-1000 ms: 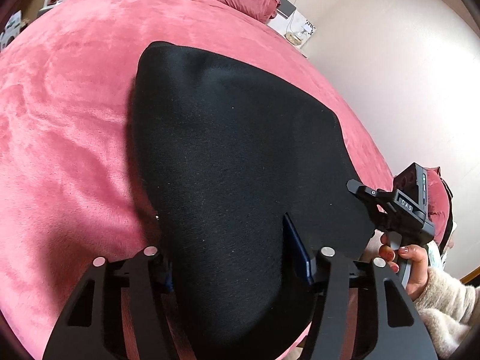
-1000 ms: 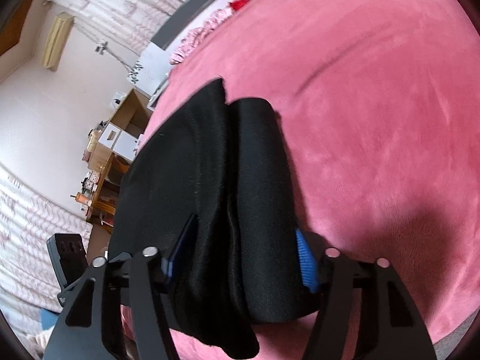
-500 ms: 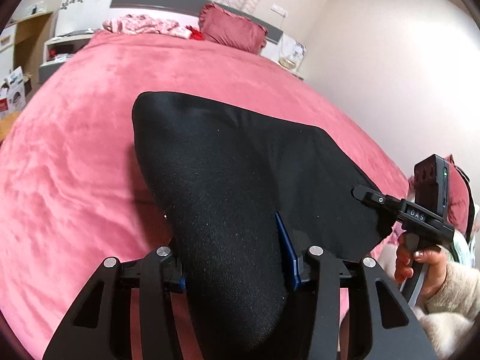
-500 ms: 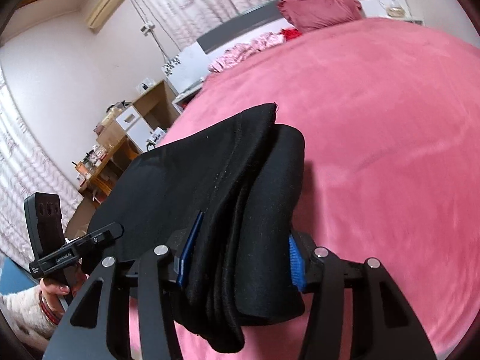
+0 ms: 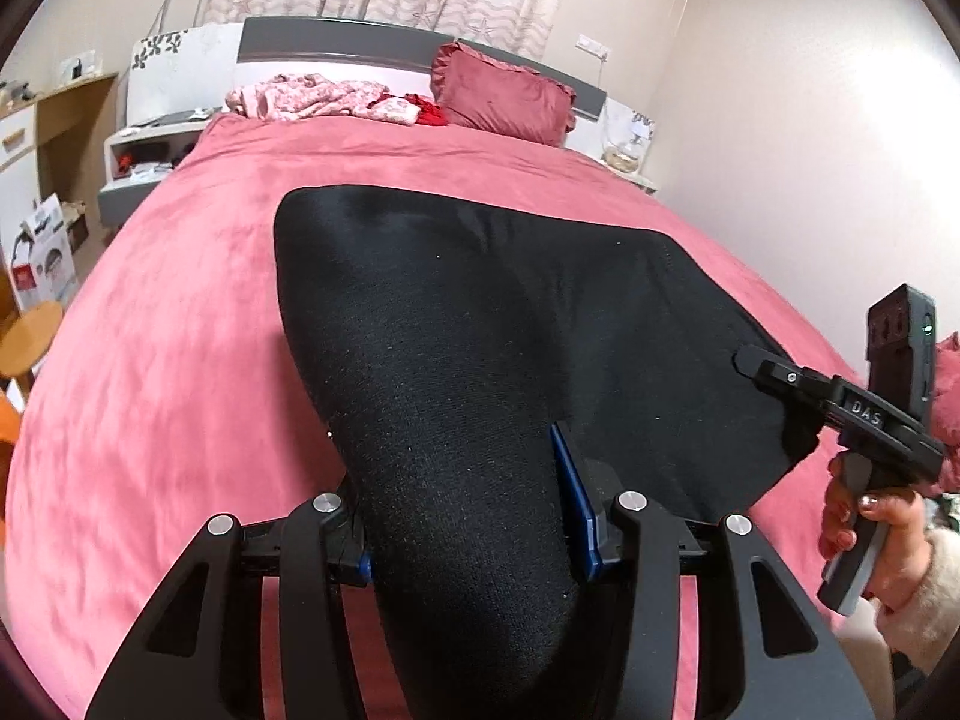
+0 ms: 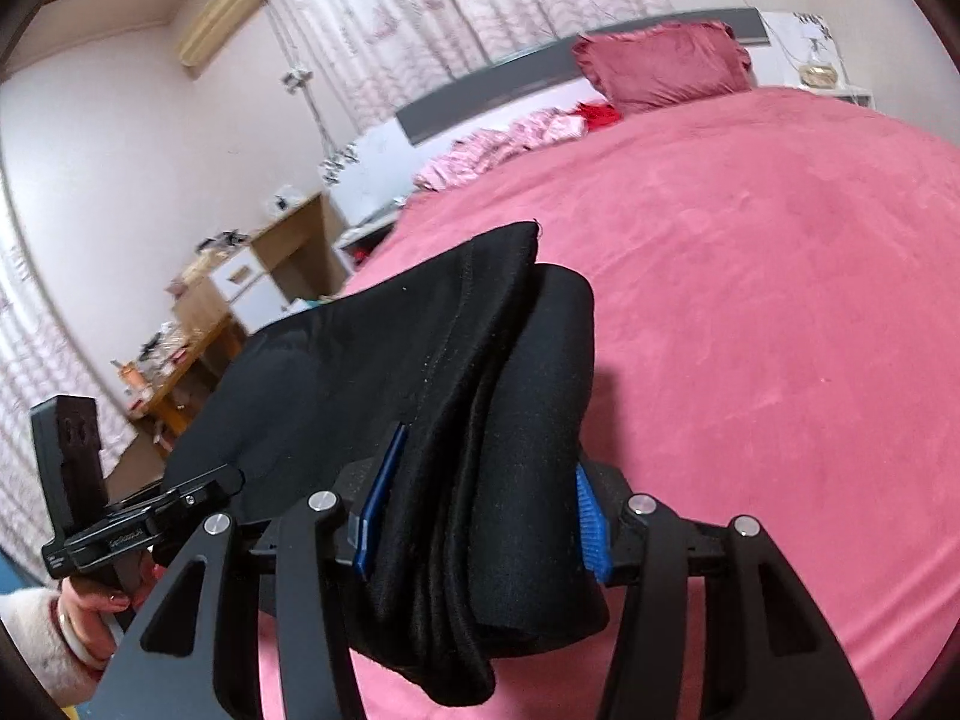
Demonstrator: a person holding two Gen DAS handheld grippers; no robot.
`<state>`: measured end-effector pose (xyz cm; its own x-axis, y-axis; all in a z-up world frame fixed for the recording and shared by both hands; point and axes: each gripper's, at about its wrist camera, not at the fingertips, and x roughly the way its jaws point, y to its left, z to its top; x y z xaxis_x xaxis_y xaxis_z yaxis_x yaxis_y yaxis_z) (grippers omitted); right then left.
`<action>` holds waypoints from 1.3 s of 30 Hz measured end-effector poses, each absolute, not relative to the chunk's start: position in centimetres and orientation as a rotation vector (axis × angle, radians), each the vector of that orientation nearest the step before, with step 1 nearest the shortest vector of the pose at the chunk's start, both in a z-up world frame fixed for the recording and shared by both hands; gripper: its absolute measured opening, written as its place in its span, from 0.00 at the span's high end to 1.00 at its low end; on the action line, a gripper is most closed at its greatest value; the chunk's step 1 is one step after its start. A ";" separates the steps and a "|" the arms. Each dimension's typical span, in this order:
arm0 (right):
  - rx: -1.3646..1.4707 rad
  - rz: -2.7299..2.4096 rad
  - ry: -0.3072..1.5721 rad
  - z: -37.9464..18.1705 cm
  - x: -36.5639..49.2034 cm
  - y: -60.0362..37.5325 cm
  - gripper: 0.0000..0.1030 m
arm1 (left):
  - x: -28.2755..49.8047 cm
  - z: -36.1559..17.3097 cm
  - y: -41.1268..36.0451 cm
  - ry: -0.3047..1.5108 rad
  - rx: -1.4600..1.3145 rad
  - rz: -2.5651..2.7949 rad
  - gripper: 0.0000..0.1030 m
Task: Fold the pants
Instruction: 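Release the folded pants with both grippers and pull both tools back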
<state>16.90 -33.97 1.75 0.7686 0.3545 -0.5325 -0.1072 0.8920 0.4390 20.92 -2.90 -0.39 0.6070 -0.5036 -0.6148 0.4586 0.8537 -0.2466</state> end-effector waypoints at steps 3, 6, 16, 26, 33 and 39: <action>0.400 0.200 0.750 -1.4 19.7 -34.5 0.49 | 23.6 -2.2 -4.1 0.765 -0.011 -0.540 0.55; 0.386 0.137 0.770 -4.2 19.8 -35.7 0.18 | 25.2 -5.3 -4.5 0.834 0.022 -0.518 0.48; 0.430 0.082 0.722 -5.2 18.3 -36.2 0.09 | 23.9 -7.4 -1.9 0.783 -0.128 -0.465 0.20; 0.487 -0.020 0.726 -3.8 13.6 -36.0 0.02 | 17.6 -7.5 -0.4 0.733 -0.169 -0.348 0.12; 0.316 -0.042 0.750 -3.6 9.5 -32.0 0.02 | 13.7 -7.4 -0.4 0.731 -0.118 -0.206 0.04; 0.145 -0.042 0.823 -5.8 8.0 -28.0 0.02 | 11.8 -8.7 -0.1 0.789 -0.132 -0.187 0.04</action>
